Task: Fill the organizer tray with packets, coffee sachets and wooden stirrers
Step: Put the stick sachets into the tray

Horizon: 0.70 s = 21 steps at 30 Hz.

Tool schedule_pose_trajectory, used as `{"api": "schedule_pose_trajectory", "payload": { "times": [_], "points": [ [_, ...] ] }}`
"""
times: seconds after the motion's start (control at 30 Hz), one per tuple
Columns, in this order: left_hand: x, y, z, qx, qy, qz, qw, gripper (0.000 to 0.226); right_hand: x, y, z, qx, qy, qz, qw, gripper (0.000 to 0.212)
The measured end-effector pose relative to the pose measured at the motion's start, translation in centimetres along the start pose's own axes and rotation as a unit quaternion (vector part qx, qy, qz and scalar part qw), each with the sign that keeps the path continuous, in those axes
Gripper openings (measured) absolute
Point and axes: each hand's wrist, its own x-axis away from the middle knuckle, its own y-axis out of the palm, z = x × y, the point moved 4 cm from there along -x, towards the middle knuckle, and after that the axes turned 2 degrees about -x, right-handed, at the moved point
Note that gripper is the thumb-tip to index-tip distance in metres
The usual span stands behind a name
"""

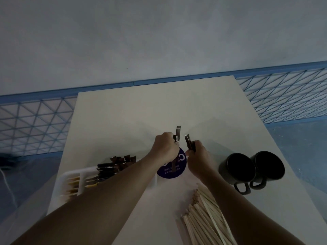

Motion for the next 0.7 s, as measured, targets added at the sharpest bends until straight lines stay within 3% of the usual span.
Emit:
{"api": "schedule_pose_trajectory", "payload": {
  "times": [0.43,0.7],
  "points": [
    [6.2,-9.4,-0.7,0.085,0.048,0.107,0.989,0.015,4.7,1.2,-8.0,-0.241,-0.078,-0.029,0.967,0.029],
    [10.7,-12.8,-5.4,0.112,0.026,0.151,0.982,0.011,8.3,4.8,-10.6,-0.328,-0.11,-0.077,0.935,0.032]
  ]
}}
